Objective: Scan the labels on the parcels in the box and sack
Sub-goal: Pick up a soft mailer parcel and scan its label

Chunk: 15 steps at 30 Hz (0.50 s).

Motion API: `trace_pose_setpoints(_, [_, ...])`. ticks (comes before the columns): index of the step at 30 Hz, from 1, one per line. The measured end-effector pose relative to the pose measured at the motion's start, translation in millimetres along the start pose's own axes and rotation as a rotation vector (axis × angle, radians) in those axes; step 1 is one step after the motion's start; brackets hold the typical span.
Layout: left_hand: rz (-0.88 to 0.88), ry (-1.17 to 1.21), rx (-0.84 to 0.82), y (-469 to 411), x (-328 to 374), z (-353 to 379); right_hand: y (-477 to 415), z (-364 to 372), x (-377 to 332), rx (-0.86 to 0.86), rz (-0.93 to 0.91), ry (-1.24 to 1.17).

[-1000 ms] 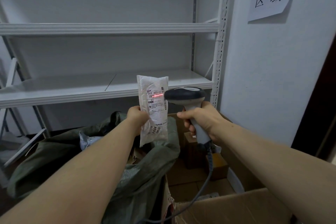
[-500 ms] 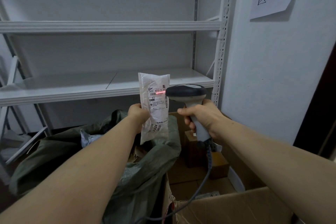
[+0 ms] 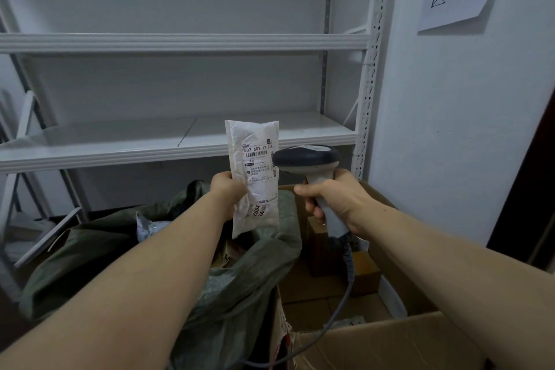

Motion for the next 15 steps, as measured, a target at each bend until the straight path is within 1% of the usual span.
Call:
trace_pose_setpoints(6, [-0.016,-0.014,0.004,-0.5,-1.1,-0.3,-2.0,1.1,-2.9,-0.010,-0.028,0.033])
trace_pose_setpoints(11, [-0.016,-0.011,-0.001,2.8,0.5,0.1,-3.5,0.8,-1.9,-0.017,-0.009,0.003])
trace_pose_setpoints(15, [-0.011,-0.036,0.018,0.6,-0.1,-2.0,-4.0,-0.9,-0.7,-0.030,-0.040,0.011])
Point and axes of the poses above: each hand's wrist, its own y-axis away from the middle knuckle, its own z-axis out of the palm, x = y × z, the point moved 2 cm from there along -y, towards the middle knuckle, and after that the axes turned 14 degrees about z, right-handed, at the moved point
